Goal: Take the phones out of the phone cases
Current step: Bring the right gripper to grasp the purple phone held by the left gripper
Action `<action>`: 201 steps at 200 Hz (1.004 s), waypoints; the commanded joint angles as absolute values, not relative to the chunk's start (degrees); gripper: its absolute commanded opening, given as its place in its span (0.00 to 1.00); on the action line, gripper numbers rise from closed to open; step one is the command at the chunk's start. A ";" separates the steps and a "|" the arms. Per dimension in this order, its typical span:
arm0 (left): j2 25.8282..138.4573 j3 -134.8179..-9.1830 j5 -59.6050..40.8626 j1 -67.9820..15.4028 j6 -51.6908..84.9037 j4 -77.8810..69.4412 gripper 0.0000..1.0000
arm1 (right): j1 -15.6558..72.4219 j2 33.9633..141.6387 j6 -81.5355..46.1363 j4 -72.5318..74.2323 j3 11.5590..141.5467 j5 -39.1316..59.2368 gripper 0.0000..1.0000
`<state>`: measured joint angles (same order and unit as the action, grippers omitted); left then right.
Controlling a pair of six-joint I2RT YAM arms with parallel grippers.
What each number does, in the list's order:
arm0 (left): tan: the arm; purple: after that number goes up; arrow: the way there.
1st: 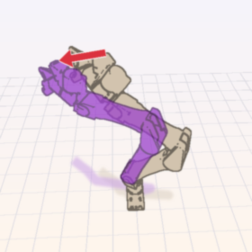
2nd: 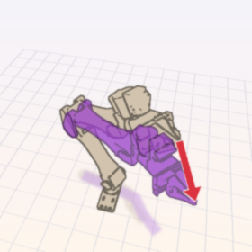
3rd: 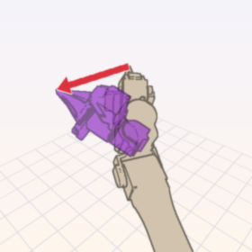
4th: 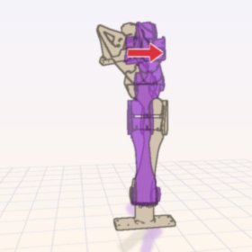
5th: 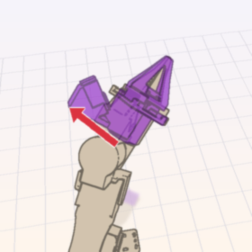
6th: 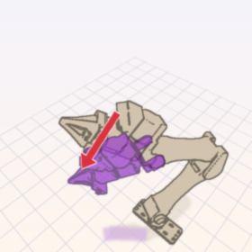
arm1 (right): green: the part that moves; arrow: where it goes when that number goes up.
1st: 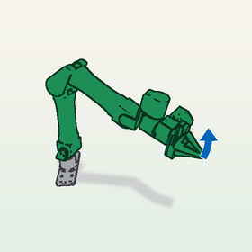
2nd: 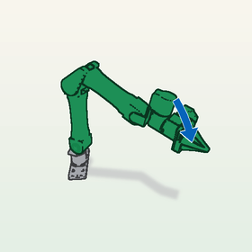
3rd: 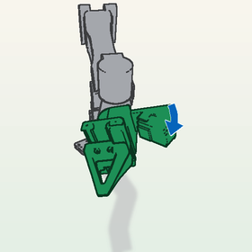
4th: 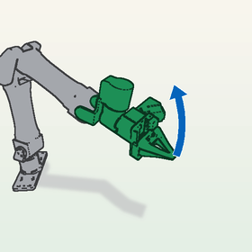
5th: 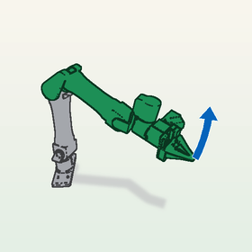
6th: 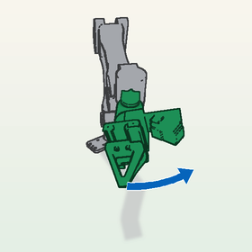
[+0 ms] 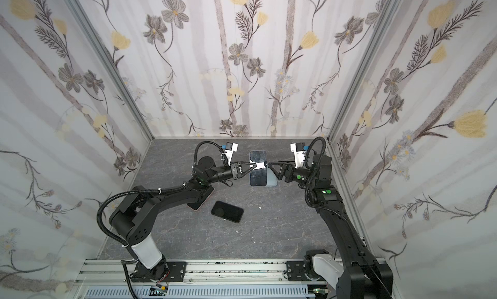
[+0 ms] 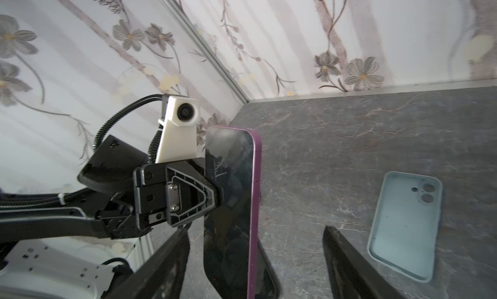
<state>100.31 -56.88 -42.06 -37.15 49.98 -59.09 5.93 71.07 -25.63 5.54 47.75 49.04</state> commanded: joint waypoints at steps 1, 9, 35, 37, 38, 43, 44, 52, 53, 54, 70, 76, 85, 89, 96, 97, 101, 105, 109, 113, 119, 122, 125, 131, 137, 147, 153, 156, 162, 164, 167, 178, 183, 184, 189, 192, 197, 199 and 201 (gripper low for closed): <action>100.43 -56.97 -45.00 -36.92 53.44 -70.25 0.00 | 6.33 71.72 -31.84 18.00 46.79 60.61 0.79; 100.70 -56.80 -45.88 -36.91 55.02 -72.86 0.00 | 6.58 71.72 -33.16 20.46 46.50 61.56 0.79; 101.25 -56.10 -47.24 -36.83 59.32 -80.92 0.00 | 8.03 72.44 -32.84 21.64 47.45 64.19 0.78; 101.29 -56.08 -47.21 -36.76 59.68 -81.58 0.00 | 8.10 72.43 -32.81 21.59 47.46 64.22 0.78; 101.32 -56.08 -47.20 -36.75 59.85 -81.92 0.00 | 8.14 72.43 -32.71 21.56 47.46 64.28 0.78; 101.44 -56.12 -47.43 -36.76 60.75 -83.12 0.00 | 8.36 72.51 -32.48 21.33 47.53 64.41 0.78; 101.47 -56.14 -47.44 -36.75 60.83 -83.27 0.00 | 8.40 72.51 -32.41 21.30 47.54 64.42 0.78; 101.45 -56.42 -47.86 -36.70 61.43 -84.05 0.00 | 8.59 72.59 -31.74 20.80 47.60 64.34 0.77; 101.44 -56.42 -47.88 -36.72 61.43 -84.04 0.00 | 8.65 72.60 -31.65 20.73 47.57 64.34 0.77; 101.43 -56.42 -47.93 -36.73 61.48 -84.07 0.00 | 8.63 72.68 -31.60 20.65 47.56 64.34 0.77; 100.84 -56.41 -48.13 -36.74 61.56 -84.54 0.00 | 8.79 72.86 -31.21 20.04 47.46 64.25 0.75; 100.66 -56.21 -48.16 -36.75 61.53 -84.55 0.00 | 8.85 72.86 -31.22 20.04 47.47 64.25 0.75; 100.42 -56.14 -48.34 -36.74 61.48 -84.55 0.00 | 8.96 72.86 -31.29 20.08 47.47 64.31 0.73; 100.37 -56.21 -48.47 -36.74 61.59 -84.55 0.00 | 9.02 72.86 -31.28 20.04 47.48 64.33 0.72; 100.46 -56.33 -48.64 -36.69 61.79 -84.55 0.00 | 9.13 72.79 -31.38 20.08 47.59 64.56 0.70; 100.46 -56.33 -48.67 -36.67 61.83 -84.55 0.00 | 9.18 72.78 -31.38 20.15 47.61 64.58 0.70; 100.52 -56.35 -48.65 -36.74 61.94 -84.56 0.00 | 9.29 72.78 -31.45 20.17 47.72 64.69 0.68; 100.66 -56.32 -48.63 -36.78 61.98 -84.55 0.00 | 9.39 72.82 -31.53 20.21 47.87 64.81 0.66; 100.65 -56.25 -48.63 -36.69 62.11 -84.57 0.00 | 9.55 72.86 -31.56 20.32 48.02 64.94 0.64; 100.71 -56.18 -48.66 -36.74 62.18 -84.56 0.00 | 9.74 72.86 -31.70 20.39 48.12 65.10 0.62; 100.72 -56.25 -48.65 -36.74 62.19 -84.55 0.00 | 10.05 72.99 -31.73 20.42 48.39 65.44 0.58; 100.71 -56.25 -48.61 -36.65 62.18 -84.56 0.00 | 10.22 73.08 -31.73 20.39 48.49 65.67 0.56; 100.66 -56.14 -48.68 -36.68 62.15 -84.55 0.00 | 10.34 73.16 -31.67 20.33 48.59 65.92 0.55; 100.56 -56.12 -48.53 -36.74 62.06 -84.57 0.00 | 10.69 73.42 -31.64 20.11 48.82 66.38 0.52; 100.46 -56.07 -48.45 -36.70 61.95 -84.55 0.00 | 11.01 73.64 -31.46 19.86 48.94 66.99 0.50; 100.25 -56.07 -48.26 -36.75 61.88 -84.55 0.00 | 11.45 74.04 -31.23 19.36 49.04 67.47 0.45; 100.20 -56.03 -48.17 -36.79 61.87 -84.55 0.00 | 11.72 74.17 -31.12 19.19 49.04 67.65 0.43; 100.13 -55.99 -48.09 -36.75 61.87 -84.55 0.00 | 11.85 74.22 -31.09 19.13 49.04 67.73 0.42; 100.11 -55.89 -48.01 -36.79 61.86 -84.57 0.00 | 12.10 74.36 -31.06 19.08 49.04 67.84 0.39; 100.18 -55.85 -48.06 -36.75 61.87 -84.56 0.00 | 12.12 74.42 -31.08 19.10 49.09 67.94 0.38; 100.17 -55.89 -47.94 -36.74 61.80 -84.55 0.00 | 12.26 74.48 -31.10 19.08 49.14 68.02 0.37; 100.16 -55.81 -47.86 -36.83 61.78 -84.55 0.00 | 12.47 74.53 -31.15 18.83 49.38 68.11 0.33; 100.17 -55.73 -47.82 -36.84 61.79 -84.55 0.00 | 12.57 74.49 -31.13 18.75 49.52 68.13 0.31; 100.18 -55.73 -47.82 -36.88 61.79 -84.59 0.00 | 12.57 74.47 -31.16 18.78 49.55 68.12 0.31; 100.18 -55.63 -47.94 -36.83 61.77 -84.55 0.00 | 12.56 74.37 -31.21 18.78 49.66 68.12 0.30; 100.13 -55.67 -47.93 -36.91 61.78 -84.55 0.00 | 12.57 74.29 -31.28 18.81 49.66 68.12 0.28; 100.11 -55.64 -47.91 -36.91 61.79 -84.56 0.00 | 12.57 74.12 -31.37 18.81 49.66 68.21 0.27; 100.17 -55.64 -47.95 -36.94 61.79 -84.55 0.00 | 12.57 74.10 -31.42 18.87 49.66 68.20 0.27; 100.19 -55.57 -48.00 -36.92 61.79 -84.57 0.00 | 12.57 73.98 -31.45 18.89 49.66 68.14 0.26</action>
<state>100.64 -55.75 -48.21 -36.82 61.47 -80.68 12.36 74.32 -31.64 17.52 48.77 66.54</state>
